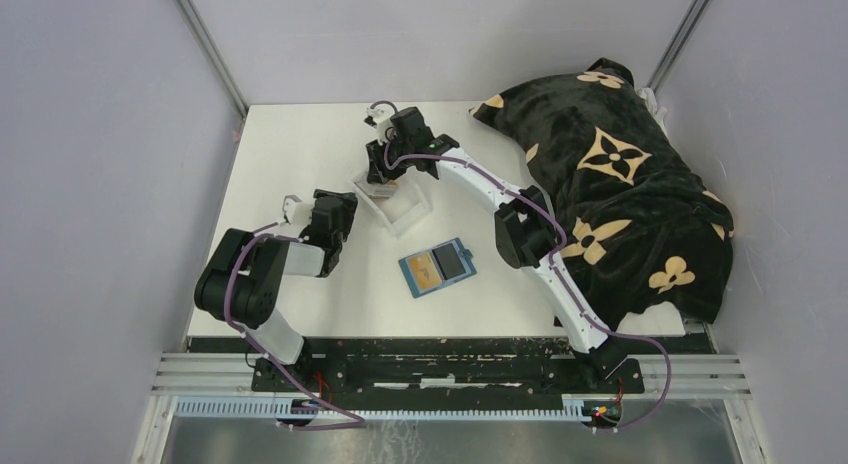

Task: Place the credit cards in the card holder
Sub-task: Pick up the credit card from the storage box.

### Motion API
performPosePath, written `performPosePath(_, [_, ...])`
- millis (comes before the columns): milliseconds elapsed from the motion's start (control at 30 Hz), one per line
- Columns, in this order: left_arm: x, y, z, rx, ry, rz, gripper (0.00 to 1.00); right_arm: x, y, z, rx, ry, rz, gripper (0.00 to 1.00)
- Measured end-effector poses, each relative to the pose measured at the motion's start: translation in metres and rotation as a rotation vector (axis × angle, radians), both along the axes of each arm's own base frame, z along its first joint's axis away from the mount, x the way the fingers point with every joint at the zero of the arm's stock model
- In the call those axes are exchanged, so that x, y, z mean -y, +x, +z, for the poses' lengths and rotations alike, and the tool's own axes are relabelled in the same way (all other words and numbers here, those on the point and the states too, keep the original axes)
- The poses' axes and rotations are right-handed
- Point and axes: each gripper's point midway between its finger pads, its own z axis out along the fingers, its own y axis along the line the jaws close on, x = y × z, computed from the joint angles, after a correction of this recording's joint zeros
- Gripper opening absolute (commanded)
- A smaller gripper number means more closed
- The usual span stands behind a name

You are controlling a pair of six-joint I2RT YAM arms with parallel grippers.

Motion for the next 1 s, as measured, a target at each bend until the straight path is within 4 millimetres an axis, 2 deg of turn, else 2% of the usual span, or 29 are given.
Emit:
performPosePath(300, [0.000,0.000,0.000,0.000,-0.001,-0.002,0.77,-0.003,0.001,0.000,-0.003,0.017,-0.011,0.43])
performPosePath(600, [0.001,0.000,0.000,-0.002,-0.007,-0.008,0.76,-0.009,-0.005,0.010,0.010,0.020,-0.006,0.41])
performPosePath(1000, [0.003,0.000,0.000,-0.003,-0.013,-0.019,0.76,-0.007,-0.006,0.016,0.041,-0.004,-0.027,0.22])
